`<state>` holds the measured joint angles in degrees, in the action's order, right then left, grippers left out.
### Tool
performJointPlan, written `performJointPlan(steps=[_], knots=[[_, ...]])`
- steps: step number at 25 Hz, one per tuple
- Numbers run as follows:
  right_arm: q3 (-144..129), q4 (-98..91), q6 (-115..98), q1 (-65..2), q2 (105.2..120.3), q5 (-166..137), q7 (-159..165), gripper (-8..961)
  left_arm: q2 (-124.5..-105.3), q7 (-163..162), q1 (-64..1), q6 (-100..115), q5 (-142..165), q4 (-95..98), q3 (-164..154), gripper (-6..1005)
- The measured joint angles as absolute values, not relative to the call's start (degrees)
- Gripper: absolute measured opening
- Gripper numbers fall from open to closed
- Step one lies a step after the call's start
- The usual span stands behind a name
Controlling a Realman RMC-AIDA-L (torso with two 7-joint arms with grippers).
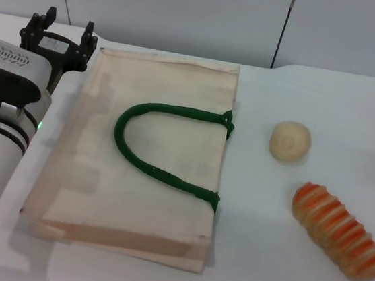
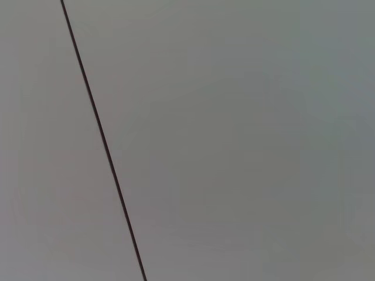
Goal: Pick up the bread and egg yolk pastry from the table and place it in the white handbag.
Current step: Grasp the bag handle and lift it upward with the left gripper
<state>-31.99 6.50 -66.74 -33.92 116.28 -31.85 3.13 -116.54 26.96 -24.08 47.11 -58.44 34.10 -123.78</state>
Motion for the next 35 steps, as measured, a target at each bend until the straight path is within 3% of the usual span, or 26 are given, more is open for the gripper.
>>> performJointPlan(steps=[35], knots=[[-31.9, 6.5, -65.1, -34.6, 116.14, -32.1, 3.2, 758, -116.19, 23.9, -23.6, 45.8, -62.0, 38.1, -123.4, 675]])
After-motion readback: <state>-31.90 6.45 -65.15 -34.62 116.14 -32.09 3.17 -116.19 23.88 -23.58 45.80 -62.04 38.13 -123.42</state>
